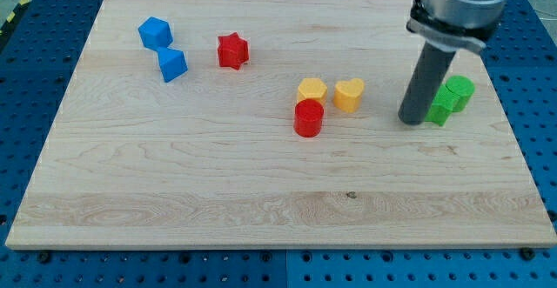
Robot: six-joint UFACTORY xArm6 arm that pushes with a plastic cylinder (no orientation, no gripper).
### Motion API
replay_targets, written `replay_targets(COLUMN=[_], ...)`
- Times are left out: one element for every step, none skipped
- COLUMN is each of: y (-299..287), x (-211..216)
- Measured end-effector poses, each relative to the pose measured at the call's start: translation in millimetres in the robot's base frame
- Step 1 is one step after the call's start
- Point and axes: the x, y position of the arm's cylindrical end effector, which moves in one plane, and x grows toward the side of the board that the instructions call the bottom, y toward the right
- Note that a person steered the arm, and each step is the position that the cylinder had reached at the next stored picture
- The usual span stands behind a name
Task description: Place the red circle above the green star
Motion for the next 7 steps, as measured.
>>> replay_targets(y=[35.5,53.5,50.2,43.4,43.0,32.9,-16.5], x=[12.9,8.6,2.2,-14.8,-22.6,14.4,32.6])
